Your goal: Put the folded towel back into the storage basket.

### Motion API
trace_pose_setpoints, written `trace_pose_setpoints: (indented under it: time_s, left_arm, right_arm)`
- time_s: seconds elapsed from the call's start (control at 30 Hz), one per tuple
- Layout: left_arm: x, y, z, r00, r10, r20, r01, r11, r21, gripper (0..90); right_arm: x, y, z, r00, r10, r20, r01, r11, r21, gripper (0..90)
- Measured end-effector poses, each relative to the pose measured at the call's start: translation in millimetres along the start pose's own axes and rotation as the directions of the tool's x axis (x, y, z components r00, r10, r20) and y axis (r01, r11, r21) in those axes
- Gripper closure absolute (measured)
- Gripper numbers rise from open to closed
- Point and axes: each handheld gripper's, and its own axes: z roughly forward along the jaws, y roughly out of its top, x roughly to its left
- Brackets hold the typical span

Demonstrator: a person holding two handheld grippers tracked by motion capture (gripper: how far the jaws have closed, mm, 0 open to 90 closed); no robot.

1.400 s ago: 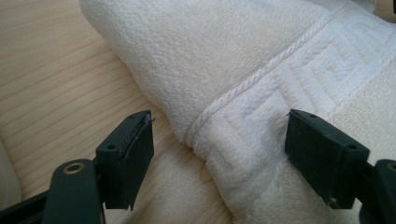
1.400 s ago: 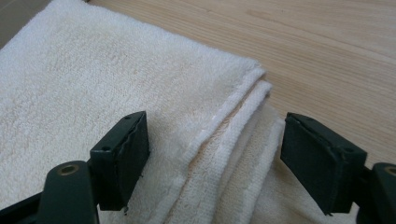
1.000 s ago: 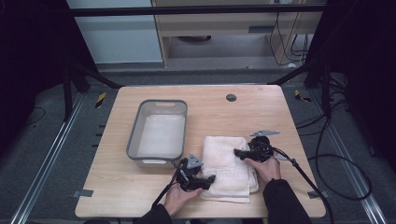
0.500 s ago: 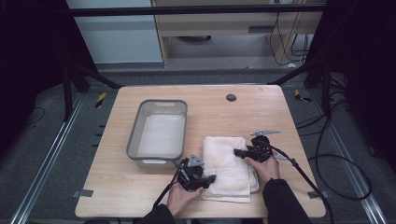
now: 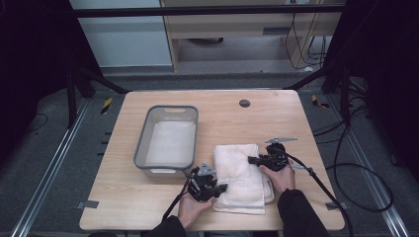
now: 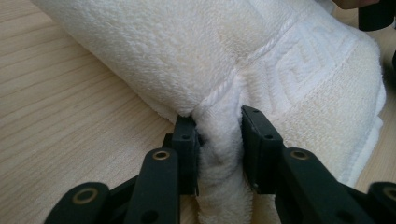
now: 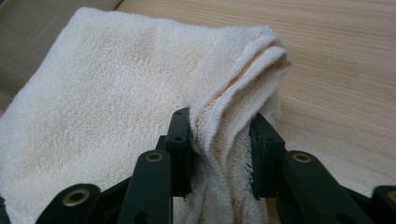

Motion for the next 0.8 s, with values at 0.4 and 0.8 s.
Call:
trace_pose_setpoints:
  time_s: [0.4, 0.8]
  left_arm:
    - [-3.4, 5.1, -15.0, 0.9995, 0.004, 0.032, -0.002, 0.9983, -0.059, 72.4]
    - [-9.9, 14.9, -35.8, 0.9985, 0.031, 0.045, -0.025, 0.9913, -0.129, 72.7]
  right_arm:
    - [12.7, 9.6, -23.8, 0.9993, -0.036, -0.005, 0.036, 0.996, -0.076, 67.5]
    - [24.3, 19.7, -46.1, 0.9984, -0.053, -0.020, 0.049, 0.988, -0.145, 67.6]
